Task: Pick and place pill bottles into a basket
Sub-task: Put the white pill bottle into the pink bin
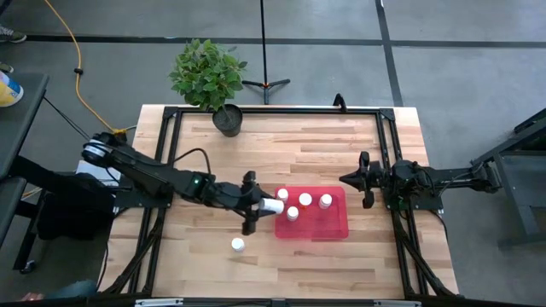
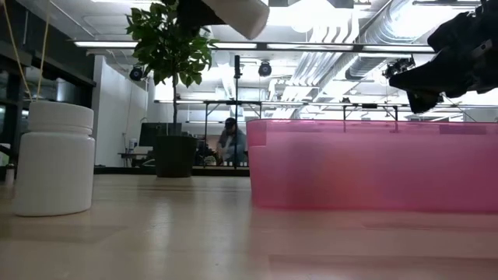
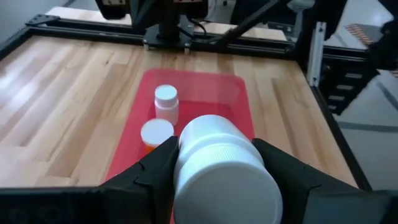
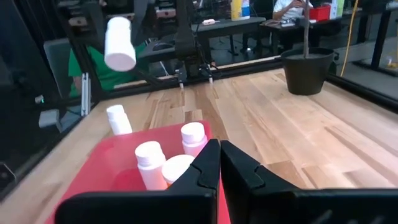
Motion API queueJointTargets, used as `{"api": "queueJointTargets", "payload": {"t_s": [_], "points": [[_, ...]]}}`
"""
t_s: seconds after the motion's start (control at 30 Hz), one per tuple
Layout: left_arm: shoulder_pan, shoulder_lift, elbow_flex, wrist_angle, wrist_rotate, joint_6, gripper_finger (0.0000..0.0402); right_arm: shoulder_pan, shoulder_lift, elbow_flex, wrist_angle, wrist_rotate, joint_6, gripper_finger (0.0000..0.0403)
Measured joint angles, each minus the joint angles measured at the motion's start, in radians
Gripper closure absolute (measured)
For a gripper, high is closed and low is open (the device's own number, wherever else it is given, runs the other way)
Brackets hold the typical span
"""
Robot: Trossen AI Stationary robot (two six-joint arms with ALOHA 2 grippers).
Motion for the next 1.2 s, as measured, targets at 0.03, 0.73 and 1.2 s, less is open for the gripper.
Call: {"api": "queueJointTargets", "payload": {"t_s": [0.03, 0.73, 1.2], "points": [[0.0, 0.012, 0.014, 0.0, -0.009, 0.0, 0.0182, 0.0, 0.0, 0.0, 0.001, 0.002, 0.015, 0.0399], [0.026, 0.218, 0.282, -0.159, 0.001, 0.055, 0.0181, 0.0, 0.0, 0.0, 0.0, -0.008, -0.03, 0.0401], [0.073, 0.391, 0.523, -0.344, 0.105, 0.069, 0.0181, 0.0, 0.001, 0.0, 0.0, -0.007, -0.065, 0.0399]]}}
